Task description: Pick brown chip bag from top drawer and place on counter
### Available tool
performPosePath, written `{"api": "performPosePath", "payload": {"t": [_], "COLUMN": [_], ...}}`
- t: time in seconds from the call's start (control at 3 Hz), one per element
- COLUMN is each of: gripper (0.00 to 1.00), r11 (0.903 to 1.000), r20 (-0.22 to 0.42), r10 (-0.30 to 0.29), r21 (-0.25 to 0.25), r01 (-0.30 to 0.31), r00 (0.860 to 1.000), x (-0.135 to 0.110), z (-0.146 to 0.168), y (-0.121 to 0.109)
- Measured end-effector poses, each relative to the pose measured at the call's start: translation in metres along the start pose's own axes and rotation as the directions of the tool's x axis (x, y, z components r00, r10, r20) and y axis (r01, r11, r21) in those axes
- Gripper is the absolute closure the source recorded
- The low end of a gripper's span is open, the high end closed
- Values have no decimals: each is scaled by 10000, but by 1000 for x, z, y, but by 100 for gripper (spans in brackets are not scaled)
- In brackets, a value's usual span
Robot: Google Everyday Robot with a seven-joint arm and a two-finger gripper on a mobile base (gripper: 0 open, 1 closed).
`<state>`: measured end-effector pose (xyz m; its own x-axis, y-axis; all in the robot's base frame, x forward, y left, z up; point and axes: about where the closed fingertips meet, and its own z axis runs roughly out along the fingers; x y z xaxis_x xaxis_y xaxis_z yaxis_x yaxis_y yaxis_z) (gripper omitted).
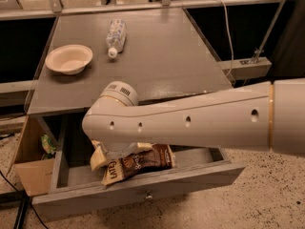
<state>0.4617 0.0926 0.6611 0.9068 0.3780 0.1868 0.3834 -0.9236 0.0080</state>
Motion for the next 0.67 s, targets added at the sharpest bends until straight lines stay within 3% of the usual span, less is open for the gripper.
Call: {"api": "performPosePath", "payload": {"t": [0.33, 0.67], "gripper": [3, 27], "r11": [9990, 9990], "r20": [104, 104], "r10": [-53, -53], "r21": [-435, -435], "r01": [58, 58], "r00": [9999, 9999], "x": [-1, -1], "z": [7, 7], "y": [3, 3]}}
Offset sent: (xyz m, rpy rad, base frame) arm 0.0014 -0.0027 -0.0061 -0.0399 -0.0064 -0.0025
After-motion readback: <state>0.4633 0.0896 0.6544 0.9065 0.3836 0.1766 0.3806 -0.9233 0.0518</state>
